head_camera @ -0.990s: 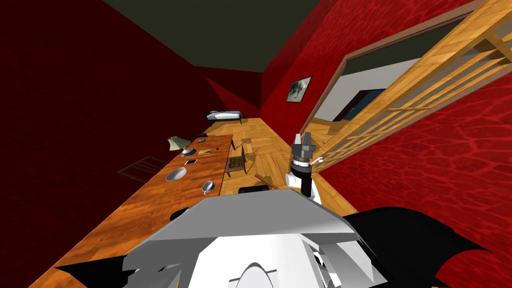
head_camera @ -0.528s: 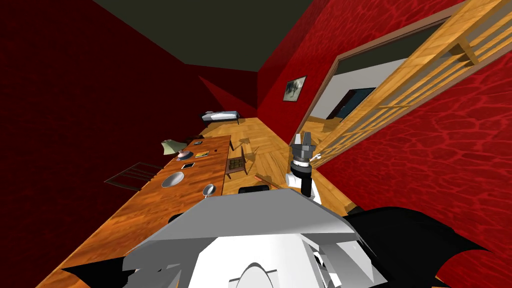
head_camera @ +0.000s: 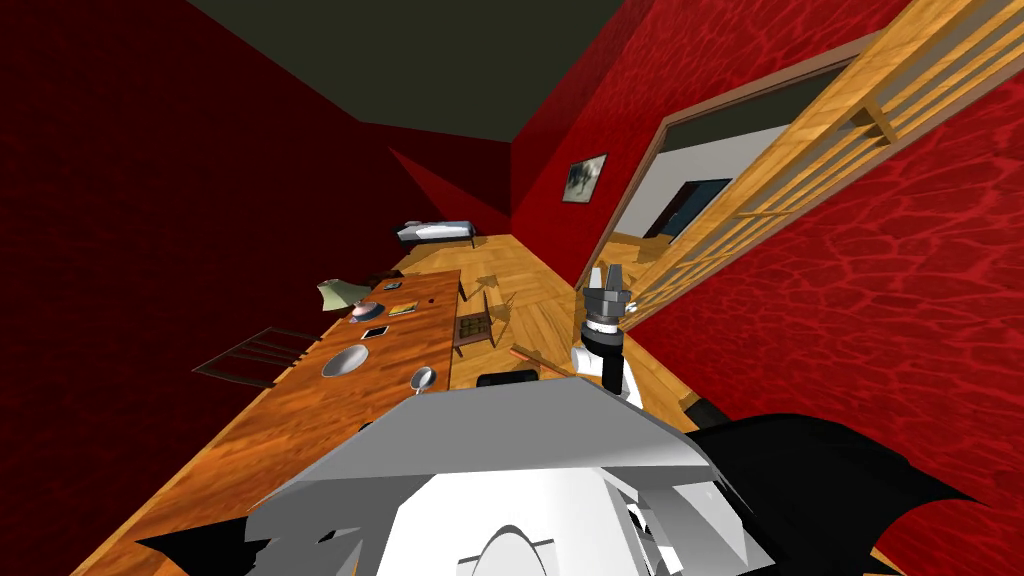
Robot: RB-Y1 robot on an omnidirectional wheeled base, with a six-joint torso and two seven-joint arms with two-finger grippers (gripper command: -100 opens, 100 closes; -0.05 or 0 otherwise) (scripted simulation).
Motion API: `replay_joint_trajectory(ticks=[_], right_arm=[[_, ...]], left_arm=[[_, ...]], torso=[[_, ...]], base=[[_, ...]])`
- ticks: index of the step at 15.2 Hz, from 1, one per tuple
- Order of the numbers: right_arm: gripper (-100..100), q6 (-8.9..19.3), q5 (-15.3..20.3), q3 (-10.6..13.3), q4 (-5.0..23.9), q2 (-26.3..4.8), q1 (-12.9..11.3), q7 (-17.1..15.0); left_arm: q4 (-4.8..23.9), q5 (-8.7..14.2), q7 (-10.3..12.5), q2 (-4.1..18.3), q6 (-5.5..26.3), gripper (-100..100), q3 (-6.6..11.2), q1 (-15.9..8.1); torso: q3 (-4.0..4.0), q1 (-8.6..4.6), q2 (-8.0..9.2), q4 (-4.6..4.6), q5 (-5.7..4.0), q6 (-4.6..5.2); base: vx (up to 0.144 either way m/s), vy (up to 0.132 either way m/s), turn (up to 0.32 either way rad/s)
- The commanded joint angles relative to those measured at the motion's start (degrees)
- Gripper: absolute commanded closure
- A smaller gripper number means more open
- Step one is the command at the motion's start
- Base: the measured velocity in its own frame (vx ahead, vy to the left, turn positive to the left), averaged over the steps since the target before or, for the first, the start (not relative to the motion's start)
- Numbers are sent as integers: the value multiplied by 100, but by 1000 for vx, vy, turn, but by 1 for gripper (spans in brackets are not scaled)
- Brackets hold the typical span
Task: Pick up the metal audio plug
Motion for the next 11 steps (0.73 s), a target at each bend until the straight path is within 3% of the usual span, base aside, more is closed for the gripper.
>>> replay_joint_trajectory(ticks=[1, 5, 6, 9, 11], right_arm=[[0, 0, 0, 0, 0, 0, 0, 0], [0, 0, 0, 0, 0, 0, 0, 0], [0, 0, 0, 0, 0, 0, 0, 0], [0, -1, 0, 1, -1, 1, 2, 0], [0, -1, 0, 1, -1, 1, 2, 0]], left_arm=[[0, 0, 0, 0, 0, 100, 0, 0], [3, 3, 7, 1, 1, 100, 3, 4], [-188, 190, -175, 143, 190, 100, 45, 134], [-380, 374, -353, 282, 374, 100, 87, 271], [-334, 364, -348, 261, 317, 100, 82, 259]], torso=[[0, 0, 0, 0, 0, 0], [-9, -13, -16, -2, -2, 4], [-9, -13, -17, -3, -2, 4], [-21, -44, -40, -6, -8, 3], [-24, -49, -45, -7, -9, 4]], base=[[-11, 12, -2], [-3, 2, 3], [38, -43, 69], [68, -81, 104], [51, -66, 45]])
